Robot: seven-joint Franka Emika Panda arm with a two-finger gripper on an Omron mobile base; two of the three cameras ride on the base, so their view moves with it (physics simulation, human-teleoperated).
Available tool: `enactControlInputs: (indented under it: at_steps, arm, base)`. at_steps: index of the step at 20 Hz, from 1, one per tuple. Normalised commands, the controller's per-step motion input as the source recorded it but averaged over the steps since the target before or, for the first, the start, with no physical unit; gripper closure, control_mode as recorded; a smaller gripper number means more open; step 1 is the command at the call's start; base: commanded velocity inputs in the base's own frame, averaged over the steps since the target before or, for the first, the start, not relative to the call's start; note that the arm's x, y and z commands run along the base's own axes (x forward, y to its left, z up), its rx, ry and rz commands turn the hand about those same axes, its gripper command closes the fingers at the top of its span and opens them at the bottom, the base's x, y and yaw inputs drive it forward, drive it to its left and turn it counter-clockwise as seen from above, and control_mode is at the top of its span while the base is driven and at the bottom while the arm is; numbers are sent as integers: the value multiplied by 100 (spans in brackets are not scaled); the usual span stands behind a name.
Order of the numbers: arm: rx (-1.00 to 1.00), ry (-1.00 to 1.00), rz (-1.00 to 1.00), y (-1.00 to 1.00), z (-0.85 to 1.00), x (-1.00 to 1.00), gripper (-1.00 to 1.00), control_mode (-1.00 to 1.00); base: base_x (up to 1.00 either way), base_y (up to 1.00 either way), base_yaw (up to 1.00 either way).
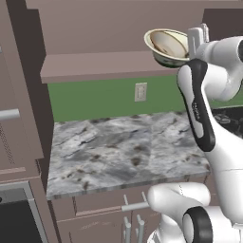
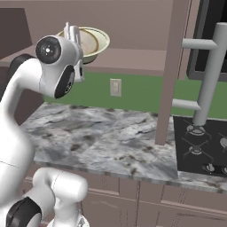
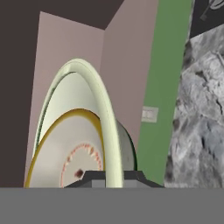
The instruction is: Pick up the bowls on the counter and stack them on top of one another in the open cabinet. Place the smaller bowl on top of the larger bowl.
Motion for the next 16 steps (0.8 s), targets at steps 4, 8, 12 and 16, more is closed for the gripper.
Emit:
enactControlInputs:
  at_steps: [4, 8, 12, 16]
  arm:
    - [-1, 0, 0, 2, -10, 31, 100, -100]
    - [-1, 0, 0, 1, -9, 30, 100, -100]
    - [0, 0, 0, 0, -10, 26, 100, -100]
    - [0, 0, 0, 0, -9, 26, 100, -100]
  base:
    - [0, 0, 0]
    - [0, 0, 0]
    - [0, 0, 0]
    - [0, 0, 0]
